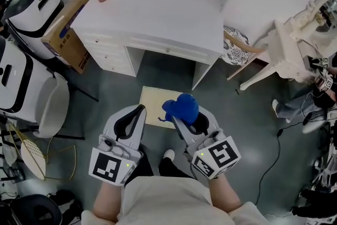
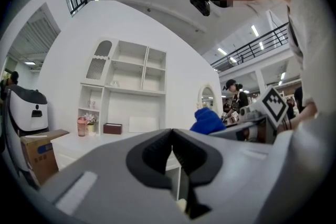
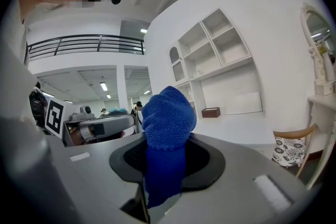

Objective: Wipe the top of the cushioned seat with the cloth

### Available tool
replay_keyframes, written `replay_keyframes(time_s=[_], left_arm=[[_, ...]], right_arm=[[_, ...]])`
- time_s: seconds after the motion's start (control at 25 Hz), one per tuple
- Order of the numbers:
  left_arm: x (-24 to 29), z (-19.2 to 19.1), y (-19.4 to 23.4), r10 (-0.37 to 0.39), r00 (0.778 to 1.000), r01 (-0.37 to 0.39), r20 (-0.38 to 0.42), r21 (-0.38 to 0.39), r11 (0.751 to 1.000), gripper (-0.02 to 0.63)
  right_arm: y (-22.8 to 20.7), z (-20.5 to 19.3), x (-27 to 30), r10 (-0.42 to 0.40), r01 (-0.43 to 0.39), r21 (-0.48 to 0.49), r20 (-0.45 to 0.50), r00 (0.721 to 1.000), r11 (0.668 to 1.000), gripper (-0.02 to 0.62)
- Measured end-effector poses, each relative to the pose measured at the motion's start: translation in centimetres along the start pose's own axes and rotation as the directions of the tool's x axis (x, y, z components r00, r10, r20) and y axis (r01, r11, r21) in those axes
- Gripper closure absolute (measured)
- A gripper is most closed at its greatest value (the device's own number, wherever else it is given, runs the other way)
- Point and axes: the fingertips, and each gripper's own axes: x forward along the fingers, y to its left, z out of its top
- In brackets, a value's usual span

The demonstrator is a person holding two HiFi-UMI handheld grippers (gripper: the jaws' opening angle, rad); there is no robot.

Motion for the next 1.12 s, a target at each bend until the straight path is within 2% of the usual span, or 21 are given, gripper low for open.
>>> replay_keyframes(time_s=[0.16,0.48,0.76,1.12], left_arm=[[1.3,1.0,2.2,-0.043,0.998,0.042,0.044,0.028,0.999,0.606],[3.0,0.7,6.9,-0.145,0.989,0.144,0.031,0.028,0.989,0.606],[4.1,0.2,11.1,-0.203,0.979,0.203,0.022,0.017,0.979,0.606],[6.0,-0.8,14.9,-0.294,0.956,0.294,0.018,0.016,0.956,0.606]], right_arm=[[-0.3,0.6,2.0,-0.041,0.041,0.002,0.000,0.999,0.999,0.460],[-0.4,1.1,6.3,-0.146,0.146,0.024,0.009,0.989,0.989,0.460],[-0.4,1.1,10.0,-0.214,0.213,0.045,0.009,0.977,0.976,0.459],[-1.0,0.4,13.8,-0.302,0.301,0.071,0.010,0.953,0.951,0.459]])
